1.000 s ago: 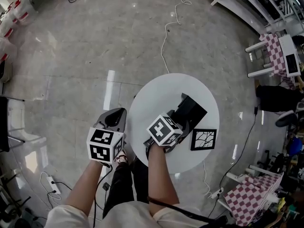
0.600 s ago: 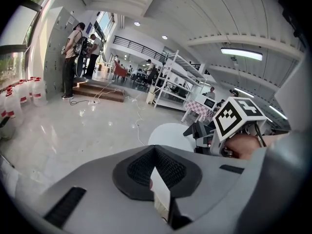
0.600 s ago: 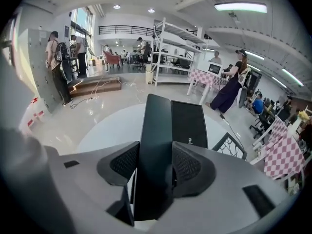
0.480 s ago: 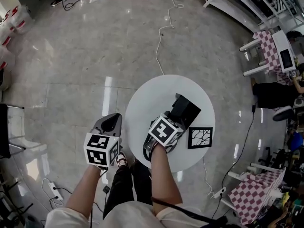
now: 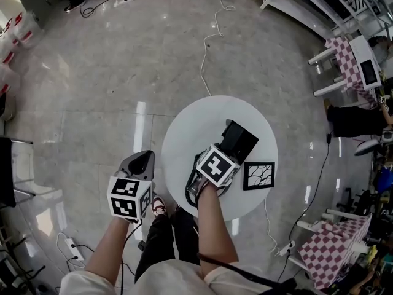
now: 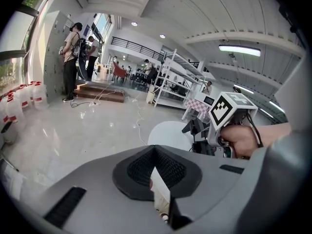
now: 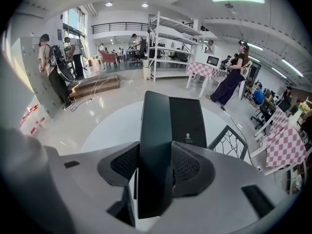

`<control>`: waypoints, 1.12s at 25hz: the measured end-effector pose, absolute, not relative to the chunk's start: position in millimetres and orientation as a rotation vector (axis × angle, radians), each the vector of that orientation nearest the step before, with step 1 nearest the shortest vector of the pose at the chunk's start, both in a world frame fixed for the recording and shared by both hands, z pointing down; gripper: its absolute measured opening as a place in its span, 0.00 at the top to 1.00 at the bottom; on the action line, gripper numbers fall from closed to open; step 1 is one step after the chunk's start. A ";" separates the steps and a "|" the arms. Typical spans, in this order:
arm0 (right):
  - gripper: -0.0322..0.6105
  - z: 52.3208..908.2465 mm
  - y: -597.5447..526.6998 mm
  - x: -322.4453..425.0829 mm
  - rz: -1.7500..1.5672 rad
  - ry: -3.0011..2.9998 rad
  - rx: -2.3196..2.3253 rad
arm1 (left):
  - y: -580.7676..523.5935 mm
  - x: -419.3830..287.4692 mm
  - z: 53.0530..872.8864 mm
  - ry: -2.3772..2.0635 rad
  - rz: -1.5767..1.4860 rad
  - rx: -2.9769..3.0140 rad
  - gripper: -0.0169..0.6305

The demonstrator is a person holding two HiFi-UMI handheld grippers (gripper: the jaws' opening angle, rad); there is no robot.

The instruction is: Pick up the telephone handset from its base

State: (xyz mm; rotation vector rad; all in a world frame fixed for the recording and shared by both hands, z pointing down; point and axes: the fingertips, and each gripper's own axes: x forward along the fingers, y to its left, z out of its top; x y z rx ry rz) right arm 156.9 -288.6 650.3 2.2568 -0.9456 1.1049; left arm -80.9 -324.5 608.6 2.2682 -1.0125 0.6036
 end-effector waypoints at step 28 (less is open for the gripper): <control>0.61 597.0 -239.3 143.8 1.099 -1.591 2.187 | -310.1 -43.6 566.9 -1.018 0.608 2.366 0.96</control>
